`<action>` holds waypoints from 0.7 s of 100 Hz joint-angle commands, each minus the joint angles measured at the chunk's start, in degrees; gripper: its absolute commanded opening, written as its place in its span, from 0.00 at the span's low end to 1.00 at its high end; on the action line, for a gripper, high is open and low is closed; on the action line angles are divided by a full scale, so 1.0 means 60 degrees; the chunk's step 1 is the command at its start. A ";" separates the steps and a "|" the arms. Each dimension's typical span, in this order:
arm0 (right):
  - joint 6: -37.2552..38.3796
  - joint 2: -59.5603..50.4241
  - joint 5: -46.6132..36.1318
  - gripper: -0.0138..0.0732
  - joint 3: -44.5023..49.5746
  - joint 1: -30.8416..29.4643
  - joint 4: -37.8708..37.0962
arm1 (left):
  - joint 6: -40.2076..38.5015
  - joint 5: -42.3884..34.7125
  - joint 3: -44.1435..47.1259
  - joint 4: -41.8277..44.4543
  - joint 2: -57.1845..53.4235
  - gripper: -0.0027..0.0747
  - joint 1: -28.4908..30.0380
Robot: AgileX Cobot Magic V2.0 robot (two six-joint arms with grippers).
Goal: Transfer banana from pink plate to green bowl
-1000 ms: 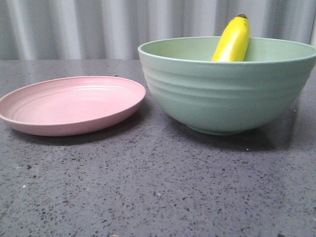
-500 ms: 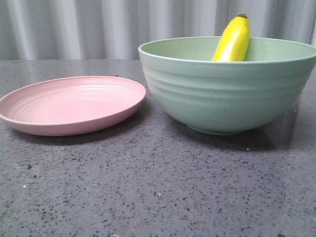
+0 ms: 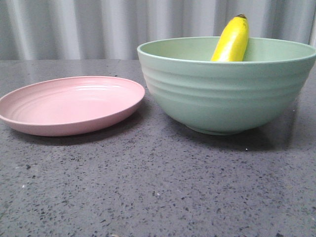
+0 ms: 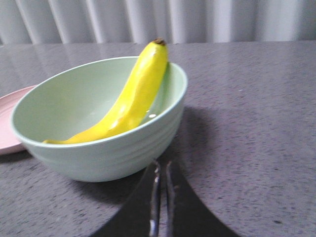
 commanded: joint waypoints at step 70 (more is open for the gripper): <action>-0.0026 -0.1437 -0.0615 0.08 0.2834 -0.2733 -0.0397 | -0.0103 -0.0536 0.0092 -0.0048 -0.0280 0.01 0.0033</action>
